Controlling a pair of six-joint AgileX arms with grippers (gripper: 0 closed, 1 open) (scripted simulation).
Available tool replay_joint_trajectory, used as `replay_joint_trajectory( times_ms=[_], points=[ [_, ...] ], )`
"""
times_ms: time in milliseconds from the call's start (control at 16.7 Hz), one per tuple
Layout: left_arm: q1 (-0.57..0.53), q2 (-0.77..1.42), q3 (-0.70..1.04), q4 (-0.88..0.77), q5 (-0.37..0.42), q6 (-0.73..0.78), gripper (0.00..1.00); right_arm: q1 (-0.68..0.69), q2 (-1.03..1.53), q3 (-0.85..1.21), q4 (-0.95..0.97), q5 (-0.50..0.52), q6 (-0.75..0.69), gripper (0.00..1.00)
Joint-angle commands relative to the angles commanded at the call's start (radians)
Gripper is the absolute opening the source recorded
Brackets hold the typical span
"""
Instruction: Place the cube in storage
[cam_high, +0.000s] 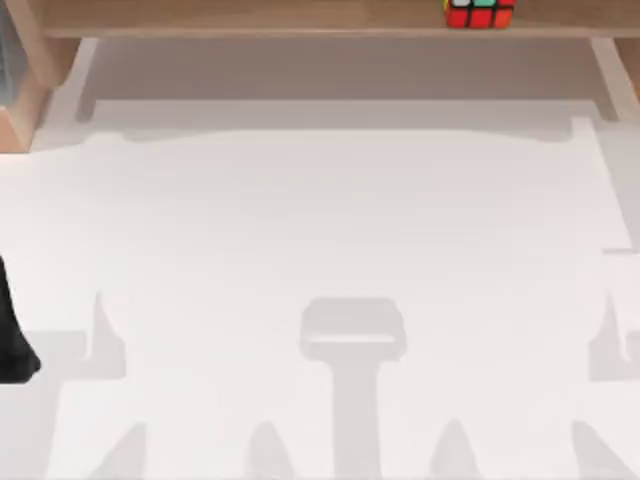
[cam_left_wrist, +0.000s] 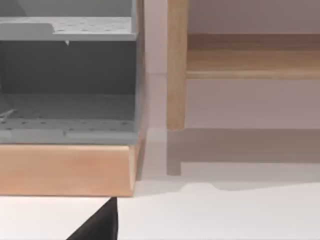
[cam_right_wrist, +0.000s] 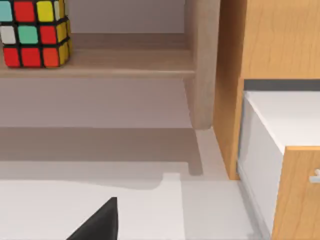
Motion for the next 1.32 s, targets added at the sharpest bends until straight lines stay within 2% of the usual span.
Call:
replay_joint_trajectory(
  times_ms=[300, 540, 1320],
  points=[
    [0.0, 0.0, 0.0, 0.0, 0.0, 0.0, 1.0, 0.019, 0.062, 0.041, 0.041, 0.02, 0.0, 1.0],
    [0.0, 0.0, 0.0, 0.0, 0.0, 0.0, 1.0, 0.081, 0.294, 0.176, 0.173, 0.085, -0.001, 1.0],
    [0.0, 0.0, 0.0, 0.0, 0.0, 0.0, 1.0, 0.371, 1.633, 0.819, 0.807, 0.394, 0.008, 1.0]
  ],
)
